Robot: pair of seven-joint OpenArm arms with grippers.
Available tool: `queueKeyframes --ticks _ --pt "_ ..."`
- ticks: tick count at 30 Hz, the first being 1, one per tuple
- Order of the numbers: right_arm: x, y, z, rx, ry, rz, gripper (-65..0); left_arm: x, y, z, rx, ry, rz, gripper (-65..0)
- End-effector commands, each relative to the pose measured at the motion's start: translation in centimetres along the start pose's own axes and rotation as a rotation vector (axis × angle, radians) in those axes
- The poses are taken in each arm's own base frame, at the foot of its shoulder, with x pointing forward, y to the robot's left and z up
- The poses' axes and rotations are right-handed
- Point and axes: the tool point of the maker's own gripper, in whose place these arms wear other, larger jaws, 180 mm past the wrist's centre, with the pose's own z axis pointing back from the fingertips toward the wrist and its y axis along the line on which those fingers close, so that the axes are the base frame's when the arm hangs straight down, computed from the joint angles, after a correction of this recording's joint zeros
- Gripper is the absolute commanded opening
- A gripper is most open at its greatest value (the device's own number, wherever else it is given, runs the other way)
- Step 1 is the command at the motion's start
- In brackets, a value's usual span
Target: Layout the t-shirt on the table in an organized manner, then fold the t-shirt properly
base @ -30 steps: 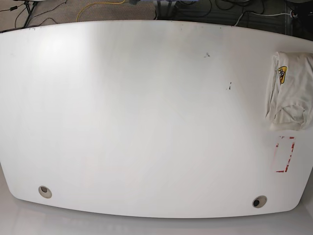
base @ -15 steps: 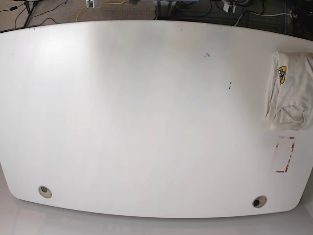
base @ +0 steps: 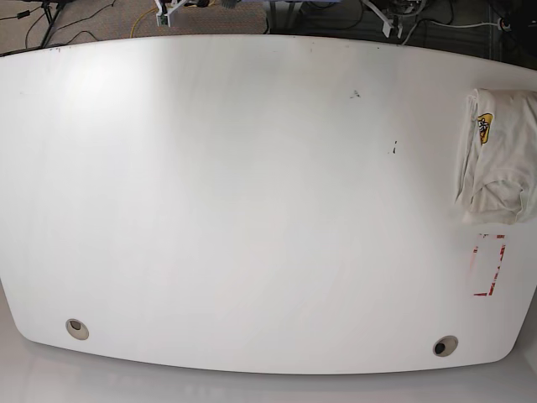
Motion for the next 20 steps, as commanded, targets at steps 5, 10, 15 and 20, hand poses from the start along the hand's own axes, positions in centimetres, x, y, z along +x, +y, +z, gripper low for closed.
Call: queueKeyframes --ticks 5,10,15,20 --pt "0.0 0.2 -0.8 -0.043 0.023 0.056 -42.6 0.3 0.6 -0.2 0.039 0.060 -0.073 -52.9" --pt "0.0 0.3 -1.1 -0.069 0.032 0.082 -42.6 0.7 1.3 -0.2 0.079 0.058 -0.075 -52.9" --pt "0.5 0.9 -1.5 -0.061 0.028 0.091 -42.6 1.3 1.4 -0.2 0.083 0.050 -0.076 -52.9" --pt "0.6 1.0 -1.6 -0.059 0.026 0.092 -42.6 1.2 1.3 -0.2 0.083 0.052 -0.077 -52.9"
